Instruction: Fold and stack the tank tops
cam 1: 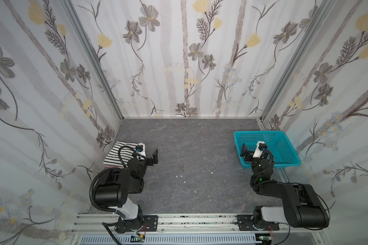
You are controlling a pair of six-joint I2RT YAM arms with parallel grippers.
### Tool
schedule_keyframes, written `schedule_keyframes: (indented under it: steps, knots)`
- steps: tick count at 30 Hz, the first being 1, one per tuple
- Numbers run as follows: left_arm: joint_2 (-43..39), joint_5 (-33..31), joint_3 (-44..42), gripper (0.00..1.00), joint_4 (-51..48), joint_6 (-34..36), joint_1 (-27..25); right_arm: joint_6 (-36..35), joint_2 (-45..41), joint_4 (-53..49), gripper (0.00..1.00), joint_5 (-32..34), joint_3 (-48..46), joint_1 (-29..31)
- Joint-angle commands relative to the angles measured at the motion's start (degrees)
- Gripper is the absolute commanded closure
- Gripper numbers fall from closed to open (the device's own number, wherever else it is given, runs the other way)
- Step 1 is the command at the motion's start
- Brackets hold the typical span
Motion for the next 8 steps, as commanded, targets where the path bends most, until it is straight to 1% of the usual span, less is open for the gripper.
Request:
schedule_keyframes:
  steps: [1, 2, 3, 8]
  knots:
    - [0.0, -9.6, 0.3, 0.0, 2.4, -4.0, 0.1, -0.9, 0.3, 1.7, 0.0, -0.8, 0.4, 0.0]
    - [-0.2, -12.8, 0.1, 0.0, 2.5, -5.6, 0.1, -0.9, 0.4, 1.5, 0.0, -0.7, 0.6, -0.1]
    - [-0.4, -13.3, -0.1, 0.0, 2.5, -5.8, 0.1, -0.9, 0.4, 1.5, 0.0, -0.7, 0.7, -0.1]
    - [0.0, -11.2, 0.1, 0.0, 2.5, -4.9, 0.0, -0.9, 0.2, 2.2, 0.0, -0.3, 0.1, -0.1]
